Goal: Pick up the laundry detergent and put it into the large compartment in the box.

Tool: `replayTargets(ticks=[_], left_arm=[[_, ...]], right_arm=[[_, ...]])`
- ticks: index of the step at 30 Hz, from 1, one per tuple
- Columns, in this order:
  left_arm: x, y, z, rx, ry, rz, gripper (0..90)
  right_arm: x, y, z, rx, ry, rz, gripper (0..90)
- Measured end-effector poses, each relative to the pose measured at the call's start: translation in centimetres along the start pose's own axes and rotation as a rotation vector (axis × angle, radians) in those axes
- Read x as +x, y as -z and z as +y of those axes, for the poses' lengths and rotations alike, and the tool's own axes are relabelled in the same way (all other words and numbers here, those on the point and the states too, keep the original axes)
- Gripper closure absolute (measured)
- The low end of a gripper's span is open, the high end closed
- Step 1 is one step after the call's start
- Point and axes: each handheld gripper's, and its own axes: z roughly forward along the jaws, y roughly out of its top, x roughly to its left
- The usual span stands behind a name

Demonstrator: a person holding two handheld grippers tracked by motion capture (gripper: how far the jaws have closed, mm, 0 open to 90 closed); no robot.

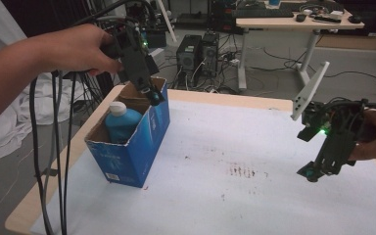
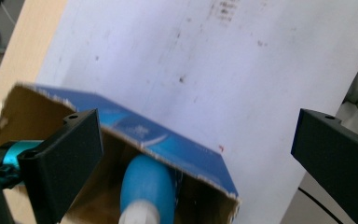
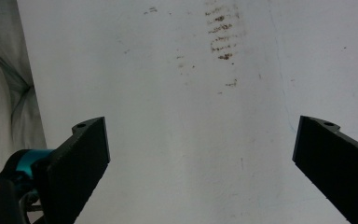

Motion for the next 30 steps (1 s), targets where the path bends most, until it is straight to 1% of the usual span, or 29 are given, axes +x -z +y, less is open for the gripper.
replayTargets(ticks=[5, 7, 8, 10, 12, 14, 16, 18, 19, 21, 22, 24, 30], left_arm=[[-0.5, -0.8, 1.1, 0.027, -0.051, 0.024, 1.6], [-0.7, -1.0, 1.6, 0.036, -0.069, 0.019, 1.6], [-0.8, -1.2, 1.9, 0.047, -0.067, 0.022, 1.7], [-1.1, -1.6, 2.5, 0.050, -0.059, 0.033, 1.7], [-1.4, -2.0, 3.2, 0.054, -0.056, 0.036, 1.7], [-1.8, -2.6, 4.0, 0.058, -0.069, 0.022, 1.7], [-2.2, -3.4, 4.7, 0.059, -0.087, 0.019, 1.7], [-2.5, -4.1, 5.5, 0.066, -0.086, 0.015, 1.7], [-2.6, -4.4, 5.9, 0.065, -0.085, 0.022, 1.7], [-2.8, -5.1, 6.6, 0.085, -0.099, 0.015, 1.7], [-2.9, -5.5, 7.0, 0.092, -0.097, 0.013, 1.7], [-2.9, -6.3, 7.5, 0.101, -0.103, 0.011, 1.7], [-2.9, -8.3, 8.4, 0.110, -0.091, 0.012, 1.7]], right_arm=[[0.1, 0.3, -0.3, -0.008, -0.007, -0.003, 2.8], [0.0, 0.4, -0.4, -0.014, -0.003, -0.005, 2.9], [0.1, 0.4, -0.4, -0.015, -0.006, -0.005, 2.9], [0.0, 0.5, -0.5, -0.019, -0.005, -0.008, 2.8], [0.0, 0.5, -0.5, -0.019, -0.007, -0.007, 2.8], [-0.1, 0.5, -0.5, -0.017, -0.007, -0.006, 2.8], [-0.2, 0.5, -0.6, -0.019, -0.007, -0.007, 2.9], [-0.2, 0.4, -0.6, -0.023, -0.009, -0.010, 2.8], [-0.2, 0.4, -0.6, -0.024, -0.008, -0.010, 2.8], [-0.3, 0.4, -0.6, -0.024, -0.009, -0.010, 2.8], [-0.3, 0.4, -0.6, -0.025, -0.006, -0.012, 2.8], [-0.3, 0.5, -0.7, -0.024, -0.011, -0.012, 2.8], [-0.2, 0.3, -0.8, -0.018, -0.016, -0.014, 2.8]])
